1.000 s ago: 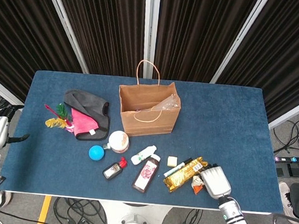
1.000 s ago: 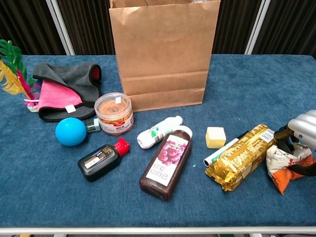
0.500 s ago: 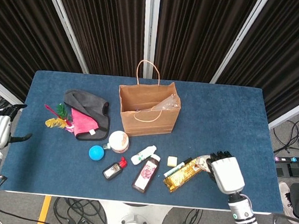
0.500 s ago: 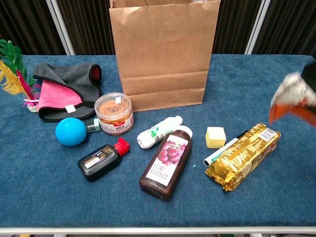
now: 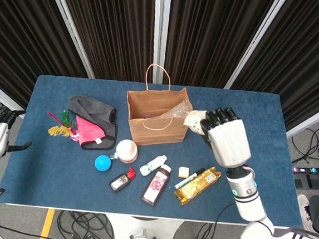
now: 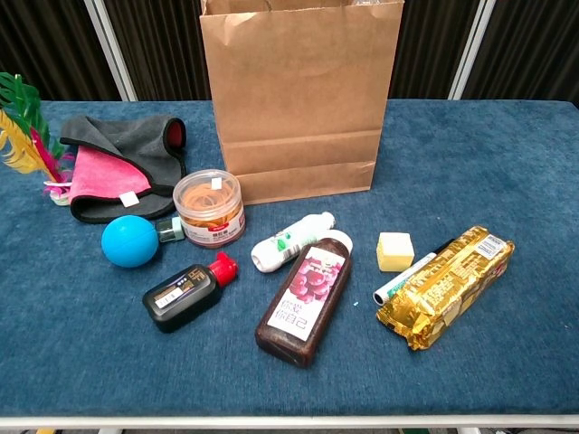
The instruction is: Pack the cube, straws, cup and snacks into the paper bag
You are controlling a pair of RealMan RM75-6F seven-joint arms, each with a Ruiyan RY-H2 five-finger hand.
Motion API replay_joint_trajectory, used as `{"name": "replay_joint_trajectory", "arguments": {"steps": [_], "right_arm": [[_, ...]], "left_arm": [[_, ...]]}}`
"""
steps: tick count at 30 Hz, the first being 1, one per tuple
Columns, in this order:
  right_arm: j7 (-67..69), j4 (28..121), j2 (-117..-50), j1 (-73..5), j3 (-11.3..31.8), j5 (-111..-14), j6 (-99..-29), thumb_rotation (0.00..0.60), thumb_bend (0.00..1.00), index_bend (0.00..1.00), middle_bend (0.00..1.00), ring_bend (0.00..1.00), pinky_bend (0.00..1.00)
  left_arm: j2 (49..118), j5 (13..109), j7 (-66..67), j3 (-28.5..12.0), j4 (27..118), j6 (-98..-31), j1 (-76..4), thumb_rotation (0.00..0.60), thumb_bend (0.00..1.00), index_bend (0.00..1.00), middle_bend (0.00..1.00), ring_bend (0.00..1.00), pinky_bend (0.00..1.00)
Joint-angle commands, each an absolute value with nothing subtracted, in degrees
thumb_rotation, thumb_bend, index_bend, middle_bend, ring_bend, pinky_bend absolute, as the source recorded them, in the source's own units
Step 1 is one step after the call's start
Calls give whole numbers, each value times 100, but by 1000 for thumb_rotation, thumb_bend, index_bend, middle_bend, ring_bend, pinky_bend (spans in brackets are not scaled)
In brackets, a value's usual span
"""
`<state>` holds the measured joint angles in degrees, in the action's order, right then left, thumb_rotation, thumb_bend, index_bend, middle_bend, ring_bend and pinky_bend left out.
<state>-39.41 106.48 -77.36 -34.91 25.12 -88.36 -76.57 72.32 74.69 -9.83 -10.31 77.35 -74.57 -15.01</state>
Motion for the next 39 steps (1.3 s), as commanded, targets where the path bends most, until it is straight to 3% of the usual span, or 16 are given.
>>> {"name": "replay_joint_trajectory", "arguments": {"steps": [1, 6, 12, 16, 22, 33, 39], "right_arm": [[-4340, 10042, -8275, -4304, 3039, -8173, -7171, 600, 277, 802, 616, 517, 566], [-4547, 9185, -8824, -5011, 3224, -7576, -6813, 600, 279, 802, 616, 517, 566], [-4582, 8346, -9345, -5548, 3133, -7000, -6516, 600, 266, 794, 609, 516, 560], [-4564, 8250, -9379, -5622, 2998, -6762, -6380, 600, 162, 668, 562, 433, 459], [-4339, 8461, -9143, -5606, 2947, -6667, -6432, 600, 60, 457, 415, 281, 301], [-3907, 9472, -8488, -5251, 2984, -7193, -7358, 600, 85, 451, 411, 282, 291], [-3506, 10870, -7301, -4196, 2264, -7591, -7650, 600, 70, 450, 411, 284, 295]], "left_arm": [[7215, 7445, -1001, -1042, 7715, -7435, -1503, 600, 45, 271, 330, 264, 291], [7210, 7376, -1050, -1091, 7638, -7395, -1521, 600, 45, 271, 330, 264, 292], [7247, 7324, -1097, -1111, 7532, -7370, -1523, 600, 45, 271, 330, 264, 292], [7256, 7312, -1120, -1113, 7481, -7353, -1524, 600, 45, 271, 330, 264, 292], [7246, 7325, -1154, -1130, 7485, -7348, -1540, 600, 45, 271, 330, 264, 292], [7224, 7368, -983, -1123, 7678, -7408, -1557, 600, 45, 271, 330, 264, 291], [7214, 7359, -928, -1088, 7801, -7369, -1555, 600, 45, 271, 331, 264, 291]]}}
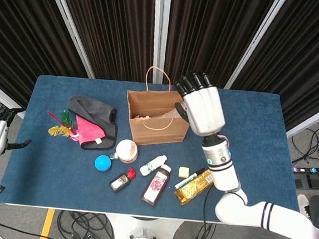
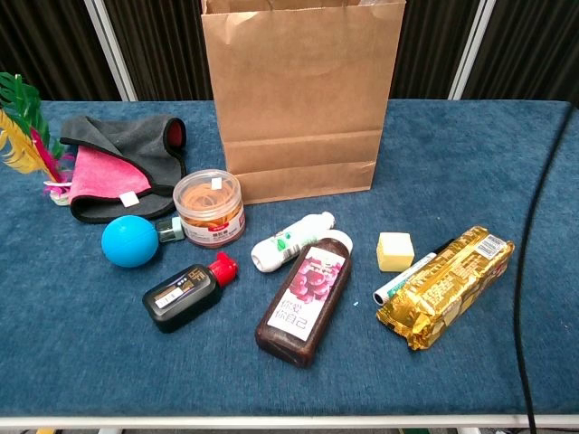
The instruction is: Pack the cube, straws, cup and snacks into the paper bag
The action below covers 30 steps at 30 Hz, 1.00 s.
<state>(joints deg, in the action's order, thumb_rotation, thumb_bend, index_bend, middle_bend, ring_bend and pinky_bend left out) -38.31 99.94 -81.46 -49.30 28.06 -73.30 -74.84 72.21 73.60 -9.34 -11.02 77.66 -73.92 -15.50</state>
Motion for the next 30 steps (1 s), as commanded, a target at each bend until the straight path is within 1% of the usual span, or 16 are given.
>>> {"name": "replay_joint_trajectory", "arguments": {"steps": [1, 3, 5, 7, 9, 11, 14, 17, 23, 30], "right_arm": [[-3439, 11049, -7048, -4019, 2075, -7572, -7557, 600, 56, 445, 408, 276, 293], [-3292, 11345, -6474, -3616, 1549, -7498, -7270, 600, 23, 432, 399, 261, 285], [-3102, 11366, -6240, -3394, 1185, -7504, -7076, 600, 1, 410, 382, 243, 267], [-2836, 11143, -6213, -3204, 815, -7651, -6927, 600, 0, 388, 363, 225, 249], [-2551, 10879, -6332, -3091, 562, -7770, -6801, 600, 0, 376, 351, 212, 237], [-2246, 10517, -6531, -3011, 318, -7878, -6619, 600, 0, 355, 331, 185, 204], [-1879, 10000, -6857, -2972, 134, -7966, -6402, 600, 0, 290, 278, 108, 112], [-1566, 9576, -7125, -3005, 83, -8041, -6221, 600, 0, 237, 239, 70, 66], [-1556, 9261, -7447, -3046, 0, -8026, -5956, 600, 0, 226, 235, 69, 60], [-1601, 9064, -7668, -3041, -87, -7930, -5721, 600, 0, 224, 251, 92, 97]], "left_arm": [[7216, 7366, -916, -1085, 7812, -7370, -1558, 600, 45, 271, 330, 264, 291], [7242, 7386, -891, -1086, 7822, -7376, -1578, 600, 46, 271, 331, 264, 291], [7267, 7404, -875, -1081, 7825, -7386, -1588, 600, 45, 271, 330, 264, 291], [7296, 7427, -863, -1070, 7820, -7398, -1595, 600, 45, 271, 330, 264, 291], [7318, 7450, -846, -1057, 7797, -7405, -1601, 600, 45, 271, 330, 264, 291], [7340, 7478, -828, -1044, 7759, -7432, -1600, 600, 45, 271, 330, 264, 291], [7357, 7505, -826, -1032, 7721, -7486, -1580, 600, 45, 271, 330, 264, 291], [7341, 7521, -836, -1015, 7695, -7512, -1557, 600, 45, 271, 330, 264, 290], [7299, 7503, -868, -1010, 7708, -7534, -1519, 600, 46, 271, 330, 264, 290], [7299, 7569, -925, -977, 7688, -7543, -1511, 600, 45, 271, 330, 264, 290]]}}
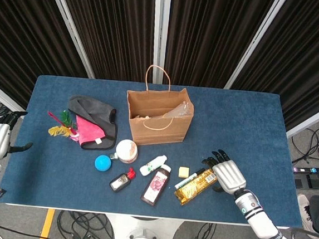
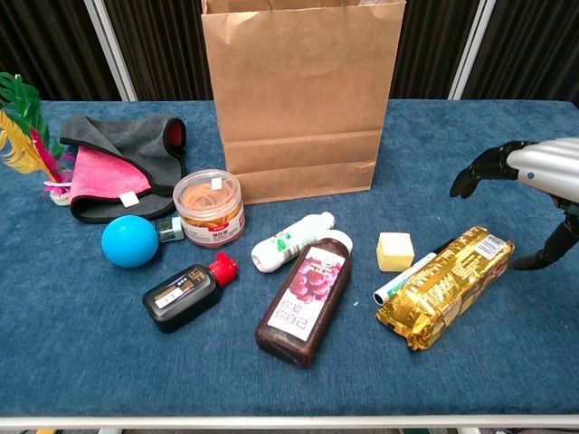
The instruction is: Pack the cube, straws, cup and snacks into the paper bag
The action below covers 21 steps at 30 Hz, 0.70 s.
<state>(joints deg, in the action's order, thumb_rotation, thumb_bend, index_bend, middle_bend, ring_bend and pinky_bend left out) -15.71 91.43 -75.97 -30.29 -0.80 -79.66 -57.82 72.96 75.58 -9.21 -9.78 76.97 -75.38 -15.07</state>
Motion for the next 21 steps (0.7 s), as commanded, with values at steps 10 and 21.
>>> {"name": "replay_joint_trajectory", "arguments": {"steps": [10, 21], "right_arm": [[-1814, 8795, -7989, -3214, -24, -7720, -5330, 600, 0, 258, 257, 97, 99], [-2265, 8742, -8178, -3264, -48, -7537, -5240, 600, 53, 484, 378, 275, 243]], "left_arm": [[7333, 7521, -988, -1002, 7542, -7486, -1530, 600, 45, 271, 330, 264, 290], [7350, 7505, -1082, -991, 7451, -7472, -1500, 600, 45, 271, 330, 264, 290]]}}
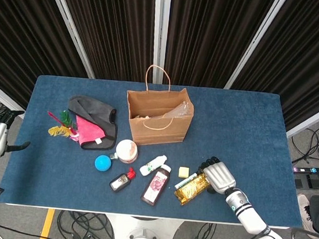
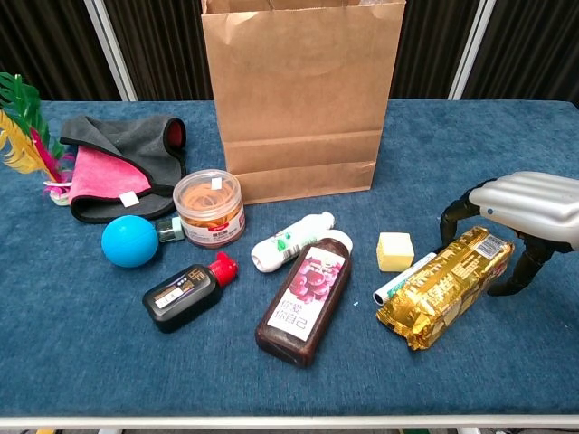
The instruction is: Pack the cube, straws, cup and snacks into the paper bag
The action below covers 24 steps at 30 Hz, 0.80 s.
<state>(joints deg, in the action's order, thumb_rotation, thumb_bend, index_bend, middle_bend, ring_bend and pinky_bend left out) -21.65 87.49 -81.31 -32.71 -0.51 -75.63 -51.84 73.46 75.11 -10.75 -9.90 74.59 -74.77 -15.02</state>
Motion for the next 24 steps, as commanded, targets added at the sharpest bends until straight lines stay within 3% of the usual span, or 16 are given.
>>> {"name": "replay_joint_trajectory", "arguments": {"steps": [1, 7, 16, 20, 24], "right_arm": [[-2316, 8741, -8200, -3245, -38, -7559, -5323, 600, 84, 527, 408, 305, 272], [-2329, 8893, -8123, -3169, 13, -7740, -5655, 600, 202, 707, 539, 453, 438], [-1750, 10187, -7120, -3014, 383, -8563, -6710, 600, 229, 730, 558, 474, 461], [-1589, 10846, -6560, -3010, 820, -8697, -7155, 600, 232, 732, 562, 476, 468], [-1399, 11157, -6452, -3142, 1418, -8566, -7493, 600, 233, 733, 566, 479, 474]], "left_arm": [[7348, 7498, -1088, -995, 7447, -7459, -1505, 600, 45, 271, 330, 264, 290], [7337, 7527, -1096, -993, 7471, -7487, -1498, 600, 45, 271, 330, 264, 290], [7267, 7567, -1062, -1020, 7660, -7504, -1529, 600, 45, 271, 330, 264, 290], [7264, 7562, -1002, -1028, 7729, -7492, -1552, 600, 45, 271, 330, 264, 290], [7264, 7553, -943, -1030, 7771, -7480, -1567, 600, 45, 271, 330, 264, 290]]}}
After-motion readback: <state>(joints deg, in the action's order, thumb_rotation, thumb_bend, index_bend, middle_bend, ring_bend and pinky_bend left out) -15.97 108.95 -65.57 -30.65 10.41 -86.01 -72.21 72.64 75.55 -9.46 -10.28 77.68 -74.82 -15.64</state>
